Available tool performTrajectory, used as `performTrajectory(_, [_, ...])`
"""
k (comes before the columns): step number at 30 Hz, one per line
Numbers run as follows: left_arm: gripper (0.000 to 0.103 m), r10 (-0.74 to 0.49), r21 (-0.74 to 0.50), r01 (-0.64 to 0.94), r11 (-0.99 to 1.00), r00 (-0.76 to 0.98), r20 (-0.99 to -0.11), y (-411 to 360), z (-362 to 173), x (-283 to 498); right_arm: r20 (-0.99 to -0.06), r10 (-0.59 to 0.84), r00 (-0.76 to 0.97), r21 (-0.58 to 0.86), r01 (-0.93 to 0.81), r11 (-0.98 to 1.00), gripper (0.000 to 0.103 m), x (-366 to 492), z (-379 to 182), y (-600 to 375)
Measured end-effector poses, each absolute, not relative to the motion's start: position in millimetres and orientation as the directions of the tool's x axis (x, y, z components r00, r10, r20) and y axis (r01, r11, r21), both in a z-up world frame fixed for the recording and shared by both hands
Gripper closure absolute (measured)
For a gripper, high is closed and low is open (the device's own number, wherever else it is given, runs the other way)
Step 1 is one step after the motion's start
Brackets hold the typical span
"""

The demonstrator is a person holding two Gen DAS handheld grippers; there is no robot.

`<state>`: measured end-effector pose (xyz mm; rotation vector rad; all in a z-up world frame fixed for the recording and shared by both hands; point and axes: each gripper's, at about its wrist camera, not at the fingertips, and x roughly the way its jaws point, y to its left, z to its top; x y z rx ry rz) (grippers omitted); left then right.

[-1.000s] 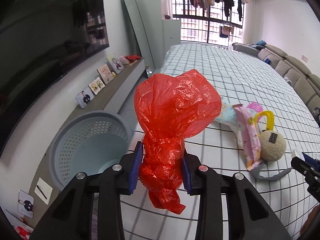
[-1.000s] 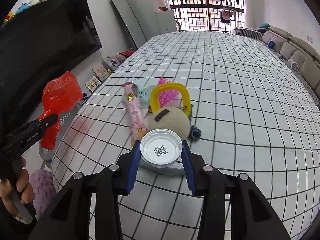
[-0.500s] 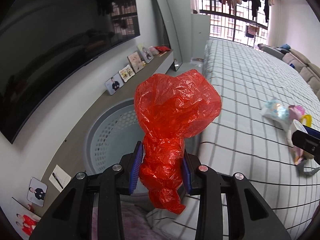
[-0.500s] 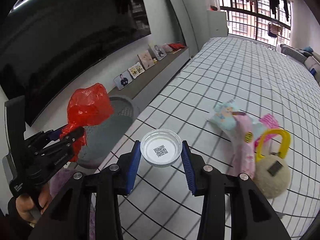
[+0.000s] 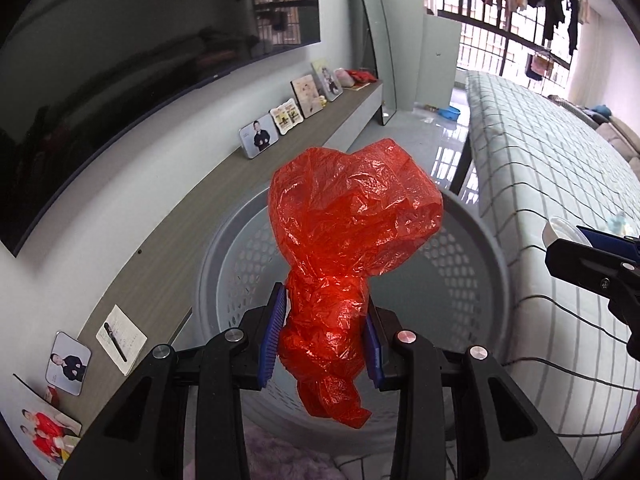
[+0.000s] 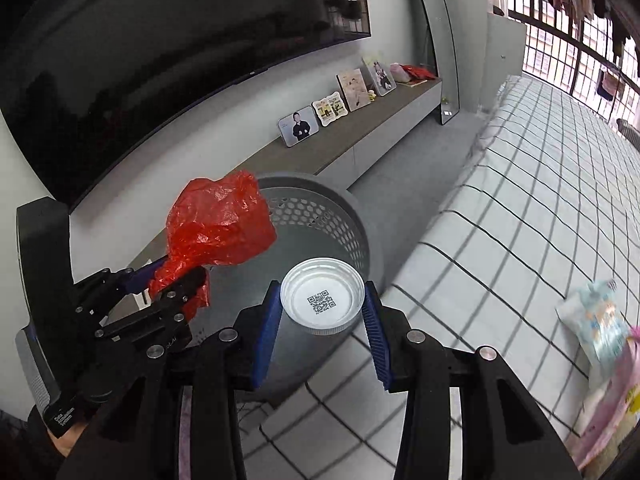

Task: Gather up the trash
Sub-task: 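Carry bag and cap over the grey basket and open both grippers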

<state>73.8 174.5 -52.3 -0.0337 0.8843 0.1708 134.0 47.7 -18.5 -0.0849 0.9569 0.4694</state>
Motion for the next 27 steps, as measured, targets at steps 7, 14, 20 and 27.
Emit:
performTrajectory(7, [0.068,0.127,0.031,-0.165,0.986,0.606,-0.785,181,-66,82,-0.817,0.346,0.461,0.135,-0.431,0.892,0.064,147,-43,75])
performTrajectory(14, [0.068,0.106,0.006,-0.173,0.985,0.575,-0.811,189,-80,86,-0.824,0.345,0.449,0.146,-0.422,0.895,0.064,154,-56,80])
performTrajectory(20, [0.06,0.121,0.017,-0.184,0.983,0.571,-0.812,188,-81,86,-0.819,0.348,0.456,0.141,-0.428,0.893,0.06,154,-59,81])
performTrajectory(27, [0.038,0.136,0.013,-0.211,0.977,0.58,-0.804,191,-79,86,-0.815,0.345,0.465,0.135,-0.427,0.894,0.048,152,-60,78])
